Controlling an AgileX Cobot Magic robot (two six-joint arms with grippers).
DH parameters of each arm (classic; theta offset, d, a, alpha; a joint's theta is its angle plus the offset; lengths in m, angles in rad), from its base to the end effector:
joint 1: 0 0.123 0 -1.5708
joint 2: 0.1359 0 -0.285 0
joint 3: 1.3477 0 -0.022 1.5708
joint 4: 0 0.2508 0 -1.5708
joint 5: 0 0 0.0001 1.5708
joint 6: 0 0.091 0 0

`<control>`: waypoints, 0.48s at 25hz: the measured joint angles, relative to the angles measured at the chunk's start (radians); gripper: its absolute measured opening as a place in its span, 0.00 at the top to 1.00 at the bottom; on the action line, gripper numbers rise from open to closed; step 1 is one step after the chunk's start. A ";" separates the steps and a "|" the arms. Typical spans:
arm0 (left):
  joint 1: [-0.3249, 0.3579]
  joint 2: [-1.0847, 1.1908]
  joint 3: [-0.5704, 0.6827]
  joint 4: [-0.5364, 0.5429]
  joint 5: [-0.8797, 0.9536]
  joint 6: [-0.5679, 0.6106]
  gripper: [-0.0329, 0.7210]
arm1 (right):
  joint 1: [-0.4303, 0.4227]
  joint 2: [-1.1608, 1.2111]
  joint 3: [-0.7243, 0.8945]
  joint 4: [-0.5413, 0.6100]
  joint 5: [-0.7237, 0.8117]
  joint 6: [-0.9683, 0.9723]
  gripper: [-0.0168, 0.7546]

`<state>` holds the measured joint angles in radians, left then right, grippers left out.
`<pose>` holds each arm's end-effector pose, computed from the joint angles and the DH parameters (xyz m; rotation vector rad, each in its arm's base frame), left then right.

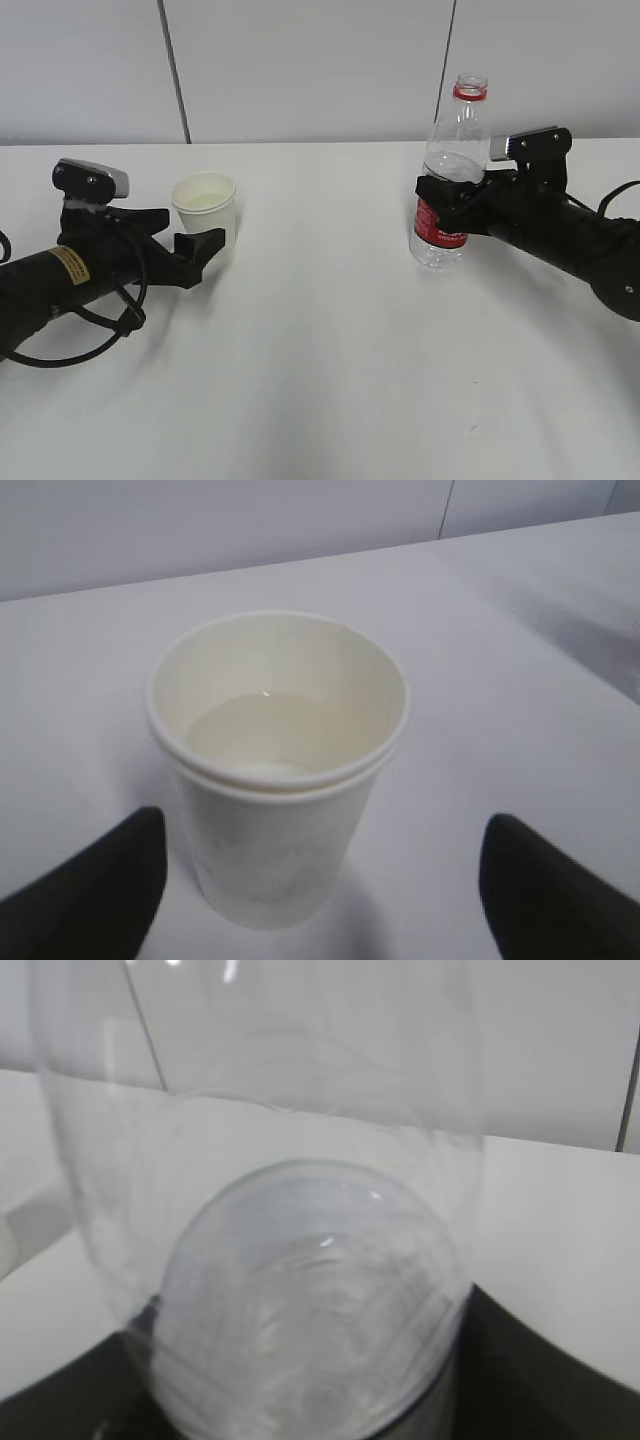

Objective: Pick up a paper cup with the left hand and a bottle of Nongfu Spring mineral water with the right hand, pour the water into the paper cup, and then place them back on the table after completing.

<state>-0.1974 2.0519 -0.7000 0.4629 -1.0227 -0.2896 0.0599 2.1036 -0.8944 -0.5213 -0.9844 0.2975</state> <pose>0.3285 -0.1011 0.0986 0.4220 1.8253 -0.5244 0.3834 0.0608 0.1133 -0.3700 1.7366 0.4150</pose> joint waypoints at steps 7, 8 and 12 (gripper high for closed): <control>0.000 0.000 0.000 -0.001 -0.001 0.000 0.19 | 0.000 0.010 -0.002 0.008 -0.019 -0.002 0.41; 0.000 0.000 0.000 -0.001 -0.001 0.000 0.19 | 0.000 0.012 -0.002 0.008 -0.019 -0.004 0.41; 0.000 0.000 0.000 -0.001 -0.001 0.000 0.19 | 0.000 0.012 -0.002 0.008 -0.019 -0.007 0.41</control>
<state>-0.1974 2.0519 -0.7000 0.4619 -1.0237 -0.2896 0.0599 2.1152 -0.8962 -0.5129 -1.0033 0.2906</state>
